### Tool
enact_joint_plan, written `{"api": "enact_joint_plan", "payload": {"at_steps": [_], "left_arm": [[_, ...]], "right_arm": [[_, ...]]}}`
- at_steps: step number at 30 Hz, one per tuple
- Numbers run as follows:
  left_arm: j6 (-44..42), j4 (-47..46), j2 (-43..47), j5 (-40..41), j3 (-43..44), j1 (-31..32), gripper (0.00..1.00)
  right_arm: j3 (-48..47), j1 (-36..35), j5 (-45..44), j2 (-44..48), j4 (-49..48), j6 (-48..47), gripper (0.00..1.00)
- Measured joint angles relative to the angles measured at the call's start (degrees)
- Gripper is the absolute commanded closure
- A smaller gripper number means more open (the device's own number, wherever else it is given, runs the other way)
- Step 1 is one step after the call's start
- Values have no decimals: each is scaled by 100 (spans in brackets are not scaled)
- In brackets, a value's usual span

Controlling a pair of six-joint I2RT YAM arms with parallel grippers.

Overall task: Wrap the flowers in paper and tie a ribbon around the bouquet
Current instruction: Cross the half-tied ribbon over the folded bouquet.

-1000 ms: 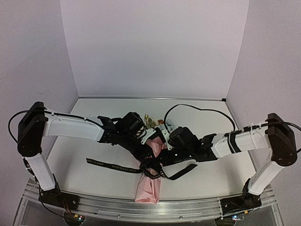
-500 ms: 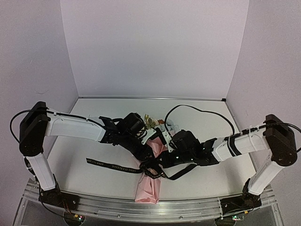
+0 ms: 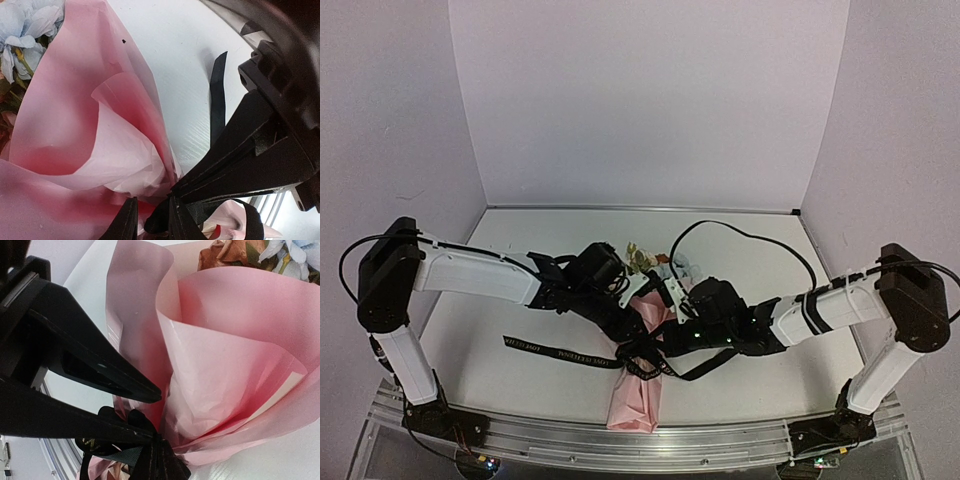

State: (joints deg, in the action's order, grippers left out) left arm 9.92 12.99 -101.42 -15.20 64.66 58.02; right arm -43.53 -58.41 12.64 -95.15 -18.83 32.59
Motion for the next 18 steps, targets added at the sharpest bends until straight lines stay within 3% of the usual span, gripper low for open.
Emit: {"api": "enact_joint_plan", "payload": {"at_steps": [6, 14, 18], "left_arm": [[63, -18, 6, 5, -69, -2, 79], [139, -108, 6, 38, -193, 0, 99], [211, -186, 15, 119, -251, 1, 100]], "right_arm": [[45, 4, -22, 0, -97, 38, 100], [57, 15, -52, 0, -274, 38, 100], [57, 15, -29, 0, -341, 38, 100]]}}
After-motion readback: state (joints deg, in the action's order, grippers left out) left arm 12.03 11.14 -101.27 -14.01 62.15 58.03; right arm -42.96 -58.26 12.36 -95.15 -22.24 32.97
